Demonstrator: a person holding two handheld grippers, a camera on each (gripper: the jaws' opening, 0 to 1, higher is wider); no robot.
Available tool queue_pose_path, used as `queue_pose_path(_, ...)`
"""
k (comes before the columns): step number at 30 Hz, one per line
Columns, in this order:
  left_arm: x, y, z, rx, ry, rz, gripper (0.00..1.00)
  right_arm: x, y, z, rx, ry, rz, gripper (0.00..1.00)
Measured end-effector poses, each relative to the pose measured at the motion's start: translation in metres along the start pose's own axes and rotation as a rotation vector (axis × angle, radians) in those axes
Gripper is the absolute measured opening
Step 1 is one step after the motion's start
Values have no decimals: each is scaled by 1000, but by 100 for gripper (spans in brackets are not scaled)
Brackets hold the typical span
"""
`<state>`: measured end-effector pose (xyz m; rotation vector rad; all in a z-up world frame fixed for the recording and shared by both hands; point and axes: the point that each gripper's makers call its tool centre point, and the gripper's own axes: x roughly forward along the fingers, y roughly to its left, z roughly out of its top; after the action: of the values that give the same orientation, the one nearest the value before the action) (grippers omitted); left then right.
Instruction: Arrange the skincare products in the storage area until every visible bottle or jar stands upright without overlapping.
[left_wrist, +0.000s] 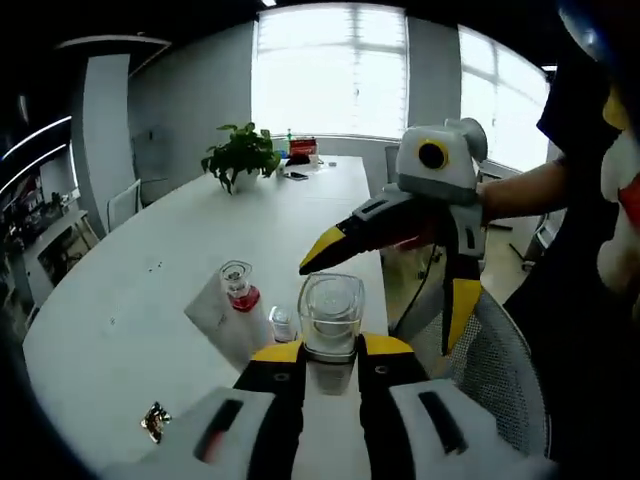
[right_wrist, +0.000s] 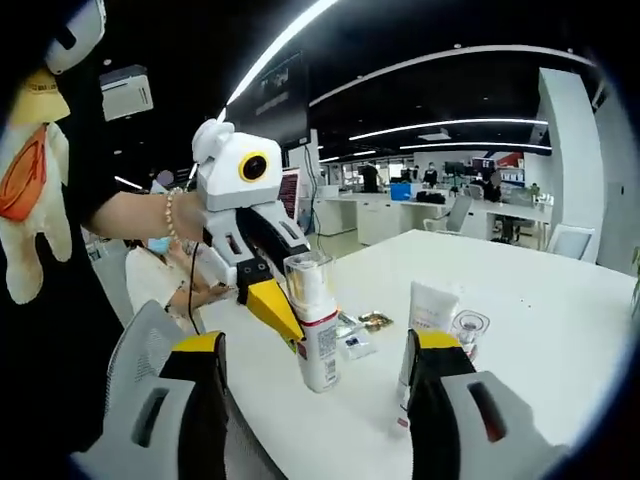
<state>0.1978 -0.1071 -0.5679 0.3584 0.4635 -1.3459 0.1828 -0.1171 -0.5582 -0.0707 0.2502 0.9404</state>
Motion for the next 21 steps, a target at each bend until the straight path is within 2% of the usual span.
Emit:
queue_pose_path(11,35,29,-36,-9,22,12,20,-8,-19,-27,74,23,-109,85)
queue_pose_path(21,67,49,-63,-5,45,34,20,-9,-24,-49,131,45,-168,88)
